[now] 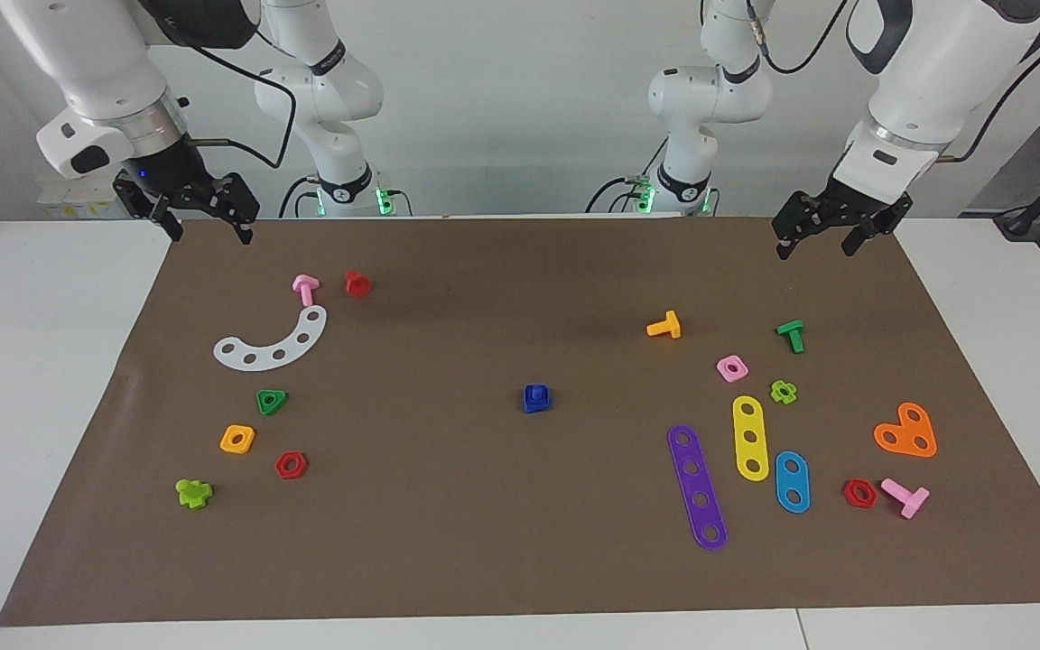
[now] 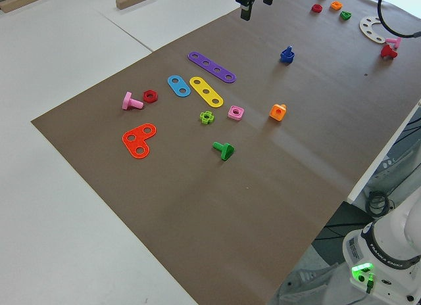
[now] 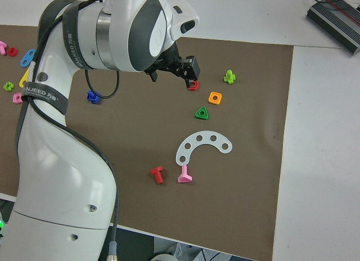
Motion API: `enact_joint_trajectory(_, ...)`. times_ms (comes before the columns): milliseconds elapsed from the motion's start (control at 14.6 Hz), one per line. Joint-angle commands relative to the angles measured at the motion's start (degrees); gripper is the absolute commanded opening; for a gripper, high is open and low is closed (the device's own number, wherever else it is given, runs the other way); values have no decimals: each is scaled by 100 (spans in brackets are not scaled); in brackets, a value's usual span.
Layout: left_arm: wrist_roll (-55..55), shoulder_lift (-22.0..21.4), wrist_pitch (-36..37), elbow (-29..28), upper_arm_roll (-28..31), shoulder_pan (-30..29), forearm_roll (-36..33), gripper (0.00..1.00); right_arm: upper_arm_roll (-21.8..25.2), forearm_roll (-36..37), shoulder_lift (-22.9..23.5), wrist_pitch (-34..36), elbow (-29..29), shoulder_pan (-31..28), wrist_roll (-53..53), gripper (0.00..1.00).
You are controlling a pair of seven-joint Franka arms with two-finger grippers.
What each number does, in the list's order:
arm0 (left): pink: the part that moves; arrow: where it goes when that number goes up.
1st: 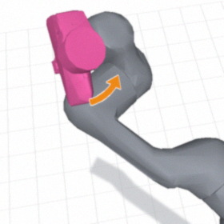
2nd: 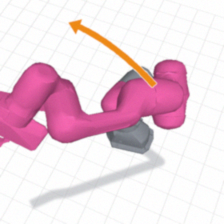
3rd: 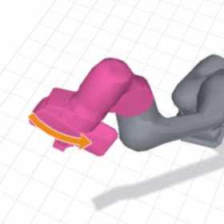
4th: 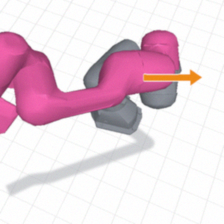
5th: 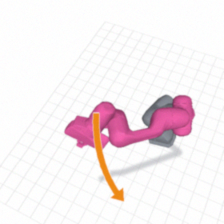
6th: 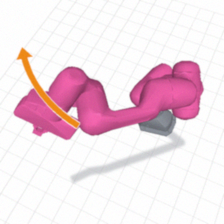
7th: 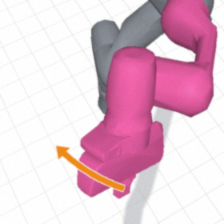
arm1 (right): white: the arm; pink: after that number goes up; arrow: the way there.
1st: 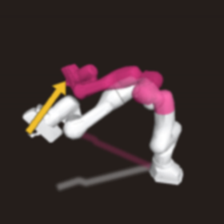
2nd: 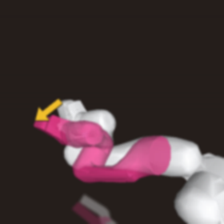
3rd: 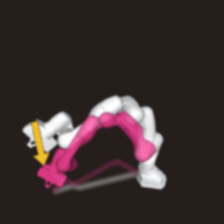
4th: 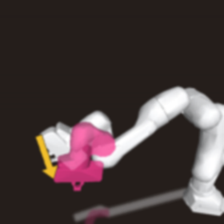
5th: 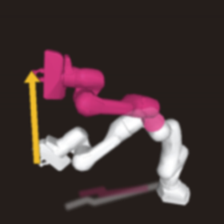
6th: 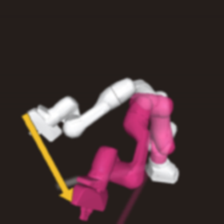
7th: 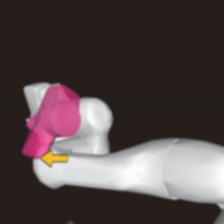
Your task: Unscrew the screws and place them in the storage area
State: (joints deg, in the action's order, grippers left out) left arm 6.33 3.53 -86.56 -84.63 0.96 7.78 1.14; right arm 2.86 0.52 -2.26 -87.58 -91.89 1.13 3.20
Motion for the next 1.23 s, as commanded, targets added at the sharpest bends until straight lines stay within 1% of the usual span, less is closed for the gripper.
enact_joint_trajectory(0, -279, -133, -107, -221, -34, -48, -132, 100, -32, -69, -116, 22, -110, -34, 66, 100)
enact_joint_trajectory(341, -334, -194, -141, -352, -43, -48, -114, 100, -32, -69, -116, 22, -110, -34, 58, 100)
enact_joint_trajectory(546, -273, -256, -448, -651, -52, 48, 105, 100, -32, -69, -116, 22, -110, -34, 66, 100)
enact_joint_trajectory(614, -229, -213, -484, -686, -86, 57, 149, 100, -32, -69, -116, 22, -110, -34, 58, 100)
enact_joint_trajectory(751, 8, -81, -641, -687, -104, 275, 246, 100, -32, -69, -108, 22, -110, -34, 66, 100)
enact_joint_trajectory(888, 315, 191, -826, -634, -104, 618, 273, 100, -32, -69, -116, 22, -110, -34, 66, 100)
enact_joint_trajectory(1161, 1089, 657, -1520, -616, -104, 1198, 448, 100, -32, -69, -108, 22, -110, -34, 66, 100)
